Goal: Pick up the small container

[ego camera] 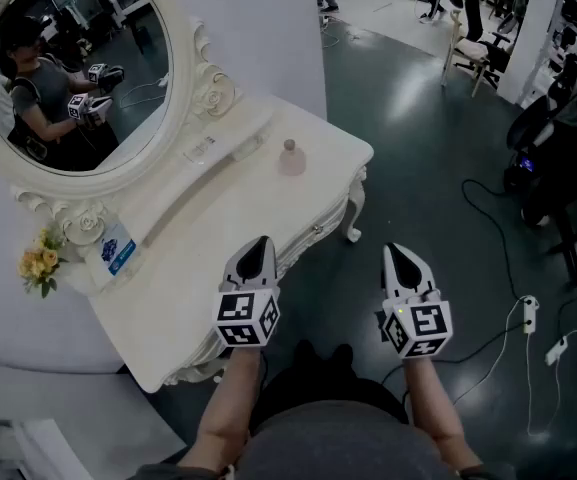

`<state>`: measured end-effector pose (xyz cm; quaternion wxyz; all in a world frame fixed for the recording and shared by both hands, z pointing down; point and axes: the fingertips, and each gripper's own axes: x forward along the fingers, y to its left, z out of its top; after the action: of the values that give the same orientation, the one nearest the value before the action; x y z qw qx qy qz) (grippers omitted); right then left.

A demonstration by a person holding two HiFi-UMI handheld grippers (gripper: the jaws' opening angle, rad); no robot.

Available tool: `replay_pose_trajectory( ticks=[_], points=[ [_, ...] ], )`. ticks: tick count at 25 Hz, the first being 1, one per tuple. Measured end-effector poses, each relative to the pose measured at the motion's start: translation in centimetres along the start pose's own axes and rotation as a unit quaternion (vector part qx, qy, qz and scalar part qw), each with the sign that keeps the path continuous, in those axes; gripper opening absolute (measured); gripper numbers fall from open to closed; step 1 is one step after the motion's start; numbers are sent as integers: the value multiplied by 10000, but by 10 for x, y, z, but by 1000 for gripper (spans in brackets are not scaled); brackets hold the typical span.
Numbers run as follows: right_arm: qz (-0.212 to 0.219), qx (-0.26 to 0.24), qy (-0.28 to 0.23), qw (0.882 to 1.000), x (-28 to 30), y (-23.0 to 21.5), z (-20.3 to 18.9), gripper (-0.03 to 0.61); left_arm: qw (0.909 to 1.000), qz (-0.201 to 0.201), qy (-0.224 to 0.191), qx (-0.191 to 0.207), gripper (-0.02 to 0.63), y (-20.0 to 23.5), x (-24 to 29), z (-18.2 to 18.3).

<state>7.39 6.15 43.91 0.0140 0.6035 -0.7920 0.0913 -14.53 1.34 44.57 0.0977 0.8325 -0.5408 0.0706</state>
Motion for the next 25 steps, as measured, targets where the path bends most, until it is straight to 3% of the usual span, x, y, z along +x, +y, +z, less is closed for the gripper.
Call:
replay_pose_trajectory(
  ticks=[13, 16, 25],
  points=[
    [341, 109, -167, 9992, -9, -16, 9, 4, 9998, 86, -147, -36, 12, -26, 5, 5],
    [411, 132, -183, 9989, -8, -18, 11, 5, 9997, 152, -162, -47, 73, -23, 9, 8],
    [476, 227, -182, 9984, 5, -26, 12, 5, 9997, 226, -28, -22, 161, -13, 38, 7]
  ],
)
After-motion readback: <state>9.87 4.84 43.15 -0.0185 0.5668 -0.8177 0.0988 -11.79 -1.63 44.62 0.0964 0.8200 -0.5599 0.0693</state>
